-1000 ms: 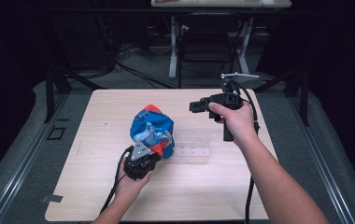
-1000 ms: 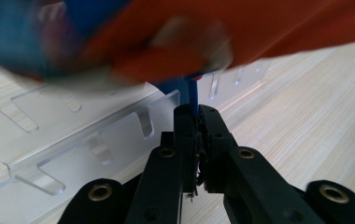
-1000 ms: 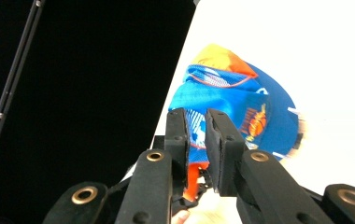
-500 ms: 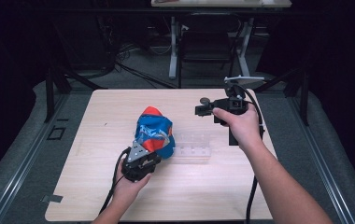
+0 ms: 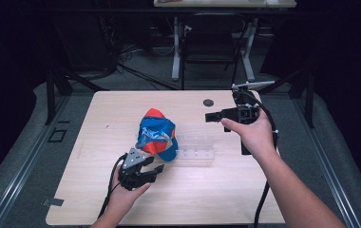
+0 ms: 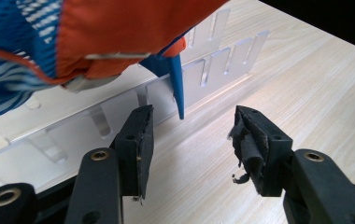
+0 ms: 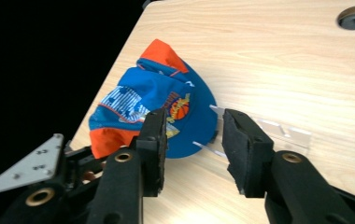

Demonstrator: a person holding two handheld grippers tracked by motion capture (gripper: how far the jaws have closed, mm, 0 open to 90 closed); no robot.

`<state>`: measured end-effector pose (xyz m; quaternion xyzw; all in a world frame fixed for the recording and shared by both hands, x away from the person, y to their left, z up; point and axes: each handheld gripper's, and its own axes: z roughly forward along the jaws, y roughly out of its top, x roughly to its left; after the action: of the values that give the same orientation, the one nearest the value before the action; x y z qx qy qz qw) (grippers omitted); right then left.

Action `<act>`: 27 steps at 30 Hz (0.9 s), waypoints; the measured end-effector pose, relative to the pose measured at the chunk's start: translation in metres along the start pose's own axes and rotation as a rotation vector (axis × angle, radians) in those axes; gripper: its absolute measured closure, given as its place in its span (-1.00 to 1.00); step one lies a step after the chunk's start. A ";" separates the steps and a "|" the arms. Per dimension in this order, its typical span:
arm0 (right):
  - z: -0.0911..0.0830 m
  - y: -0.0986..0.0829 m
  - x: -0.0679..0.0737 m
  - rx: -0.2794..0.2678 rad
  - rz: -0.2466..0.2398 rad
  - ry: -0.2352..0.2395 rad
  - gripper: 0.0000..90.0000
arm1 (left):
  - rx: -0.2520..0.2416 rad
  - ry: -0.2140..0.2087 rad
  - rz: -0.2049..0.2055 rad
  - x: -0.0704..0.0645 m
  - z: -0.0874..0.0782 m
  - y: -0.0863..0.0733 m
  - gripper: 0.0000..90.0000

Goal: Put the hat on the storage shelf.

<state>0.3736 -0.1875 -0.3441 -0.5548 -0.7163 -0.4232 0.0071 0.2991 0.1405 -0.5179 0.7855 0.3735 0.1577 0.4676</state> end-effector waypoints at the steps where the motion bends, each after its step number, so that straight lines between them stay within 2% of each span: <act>1: -0.001 -0.001 0.000 -0.004 -0.004 -0.005 0.30 | -0.001 0.002 -0.003 0.001 -0.003 -0.001 0.07; 6: -0.008 -0.007 -0.002 -0.018 -0.027 -0.021 0.19 | 0.003 0.014 0.000 0.007 -0.014 -0.005 0.04; 13: -0.018 -0.024 -0.008 -0.040 -0.043 -0.059 0.15 | -0.003 0.043 -0.030 0.021 -0.033 -0.016 0.03; 20: -0.026 -0.047 -0.011 -0.061 -0.064 -0.088 0.15 | 0.008 0.093 -0.065 0.038 -0.052 -0.030 0.03; 23: -0.028 -0.058 -0.013 -0.069 -0.068 -0.087 0.15 | 0.002 0.102 -0.084 0.044 -0.057 -0.036 0.02; 25: -0.028 -0.065 -0.015 -0.053 -0.060 -0.089 0.15 | 0.003 0.108 -0.089 0.046 -0.060 -0.039 0.02; 26: -0.029 -0.070 -0.017 -0.066 -0.073 -0.095 0.15 | 0.000 0.109 -0.091 0.046 -0.061 -0.041 0.02; 27: -0.028 -0.074 -0.018 -0.074 -0.064 -0.084 0.14 | 0.009 0.108 -0.091 0.047 -0.062 -0.042 0.02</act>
<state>0.3085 -0.2211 -0.3786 -0.5487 -0.7171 -0.4259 -0.0572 0.2752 0.2253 -0.5262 0.7602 0.4343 0.1766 0.4498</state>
